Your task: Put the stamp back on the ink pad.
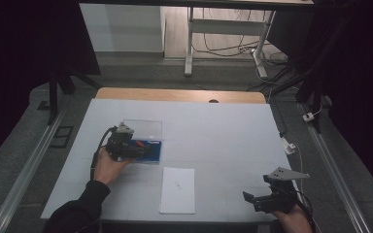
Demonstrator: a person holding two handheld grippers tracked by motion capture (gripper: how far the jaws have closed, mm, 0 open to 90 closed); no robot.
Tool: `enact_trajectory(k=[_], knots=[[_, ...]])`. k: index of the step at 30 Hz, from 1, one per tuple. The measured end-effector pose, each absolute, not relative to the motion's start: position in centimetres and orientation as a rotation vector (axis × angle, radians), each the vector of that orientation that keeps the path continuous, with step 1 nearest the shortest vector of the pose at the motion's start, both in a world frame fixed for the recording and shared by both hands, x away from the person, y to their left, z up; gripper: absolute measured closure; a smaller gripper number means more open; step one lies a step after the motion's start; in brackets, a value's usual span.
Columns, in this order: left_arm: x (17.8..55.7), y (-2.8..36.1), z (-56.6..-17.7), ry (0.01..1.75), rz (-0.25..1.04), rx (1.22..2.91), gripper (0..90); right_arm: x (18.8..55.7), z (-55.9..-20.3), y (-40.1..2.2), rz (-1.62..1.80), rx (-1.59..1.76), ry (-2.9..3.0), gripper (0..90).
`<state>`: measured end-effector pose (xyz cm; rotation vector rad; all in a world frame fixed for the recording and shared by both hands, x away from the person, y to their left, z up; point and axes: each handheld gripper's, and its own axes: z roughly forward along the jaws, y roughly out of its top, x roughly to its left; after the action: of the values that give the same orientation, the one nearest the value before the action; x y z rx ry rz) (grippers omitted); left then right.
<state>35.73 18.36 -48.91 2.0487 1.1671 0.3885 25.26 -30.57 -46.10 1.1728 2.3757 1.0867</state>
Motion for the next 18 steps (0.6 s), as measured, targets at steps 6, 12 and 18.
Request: enact_trajectory(k=[6, 12, 18], knots=[[35.1, 18.2, -48.1, 1.151, 0.380, 2.053, 5.9, 25.2, -46.1, -30.6, 1.085, 1.171, 2.376, 0.0], [34.5, 18.5, -47.7, 1.137, 0.338, 2.033, 2.5, 25.2, -46.1, -30.5, 1.083, 1.172, 2.375, 0.0], [34.0, 18.8, -47.5, 1.120, 0.286, 2.002, 0.0, 25.2, -46.1, -30.5, 1.085, 1.173, 2.372, 0.0]])
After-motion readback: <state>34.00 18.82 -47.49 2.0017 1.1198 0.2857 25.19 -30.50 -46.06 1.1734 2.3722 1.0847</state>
